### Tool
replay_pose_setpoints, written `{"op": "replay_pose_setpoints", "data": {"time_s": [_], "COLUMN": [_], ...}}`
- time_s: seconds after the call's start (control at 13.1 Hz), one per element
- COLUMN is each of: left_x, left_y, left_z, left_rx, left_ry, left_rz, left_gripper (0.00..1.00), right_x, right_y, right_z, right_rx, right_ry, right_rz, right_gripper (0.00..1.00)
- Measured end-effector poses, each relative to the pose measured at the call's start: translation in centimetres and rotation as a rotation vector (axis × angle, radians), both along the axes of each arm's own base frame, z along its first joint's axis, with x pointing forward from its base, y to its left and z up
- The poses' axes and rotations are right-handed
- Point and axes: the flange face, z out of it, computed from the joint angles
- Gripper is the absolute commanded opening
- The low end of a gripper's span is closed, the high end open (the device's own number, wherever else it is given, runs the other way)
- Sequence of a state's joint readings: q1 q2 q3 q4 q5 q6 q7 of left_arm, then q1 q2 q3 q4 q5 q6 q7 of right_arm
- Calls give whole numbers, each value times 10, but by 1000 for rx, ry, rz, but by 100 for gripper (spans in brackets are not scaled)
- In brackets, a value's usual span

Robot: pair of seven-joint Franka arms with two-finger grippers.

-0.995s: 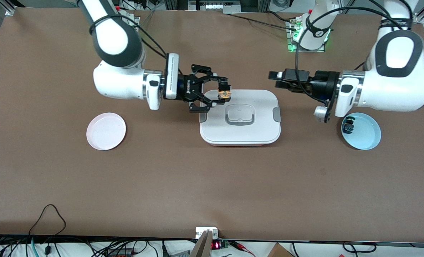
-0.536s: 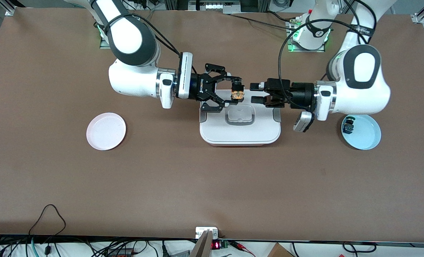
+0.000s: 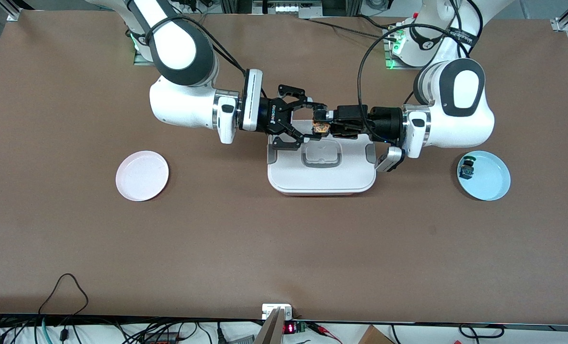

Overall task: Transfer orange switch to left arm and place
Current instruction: 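Grasp the switch with the left gripper while the right gripper opens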

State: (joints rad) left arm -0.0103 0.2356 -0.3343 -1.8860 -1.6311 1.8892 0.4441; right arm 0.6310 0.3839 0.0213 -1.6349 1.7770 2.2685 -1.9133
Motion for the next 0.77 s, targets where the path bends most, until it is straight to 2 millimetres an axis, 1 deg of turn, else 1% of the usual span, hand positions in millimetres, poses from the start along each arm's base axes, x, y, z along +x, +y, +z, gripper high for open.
{"op": "replay_pose_setpoints", "data": {"time_s": [0.08, 0.15, 0.23, 0.31, 0.38, 0.46, 0.54, 0.69, 0.77], "left_x": [0, 0, 0, 0, 0, 0, 0, 1, 3], "left_y": [0, 0, 0, 0, 0, 0, 1, 4, 10], "left_z": [-1, -1, -1, -1, -1, -1, -1, 0, 0], "left_rx": [1, -1, -1, -1, -1, -1, -1, -11, -2], "left_ry": [-3, -13, -13, -14, -14, -14, -14, -15, -26], "left_rz": [0, 1, 1, 1, 1, 1, 2, -6, -11], "left_gripper": [10, 9, 9, 9, 9, 8, 6, 6, 6], "right_x": [1, 1, 1, 1, 1, 1, 1, 6, 8], "right_y": [0, 0, 0, 0, 0, 0, 0, -6, -9], "right_z": [2, 2, 2, 2, 2, 2, 2, 2, 3], "right_rx": [6, 8, 8, 8, 8, 9, 11, 19, 21], "right_ry": [1, 5, 5, 5, 5, 6, 8, 21, 29], "right_rz": [-3, -4, -4, -4, -4, -5, -7, -26, -31], "right_gripper": [0, 0, 4, 41, 94, 100, 100, 100, 100]}}
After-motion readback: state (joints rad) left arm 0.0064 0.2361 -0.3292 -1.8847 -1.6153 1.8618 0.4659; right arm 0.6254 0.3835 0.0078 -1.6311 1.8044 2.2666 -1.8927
